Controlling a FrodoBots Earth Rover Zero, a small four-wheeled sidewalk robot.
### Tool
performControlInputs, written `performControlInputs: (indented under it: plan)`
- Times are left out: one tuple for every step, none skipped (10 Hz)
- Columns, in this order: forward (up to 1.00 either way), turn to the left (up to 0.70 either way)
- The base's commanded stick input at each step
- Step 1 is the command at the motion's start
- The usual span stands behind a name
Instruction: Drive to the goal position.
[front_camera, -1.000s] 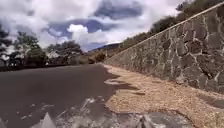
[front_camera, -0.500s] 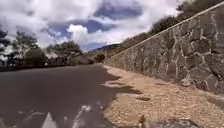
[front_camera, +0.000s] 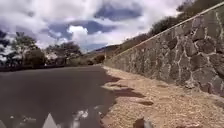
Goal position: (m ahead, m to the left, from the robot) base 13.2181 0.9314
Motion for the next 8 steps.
performControlInputs:
  plan:
    - [0.5, 0.0]
    - [0.5, 0.0]
    - [0.5, 0.0]
    - [0.5, 0.0]
    - [0.5, 0.0]
    - [0.5, 0.0]
    - [0.5, 0.0]
    - [0.5, 0.0]
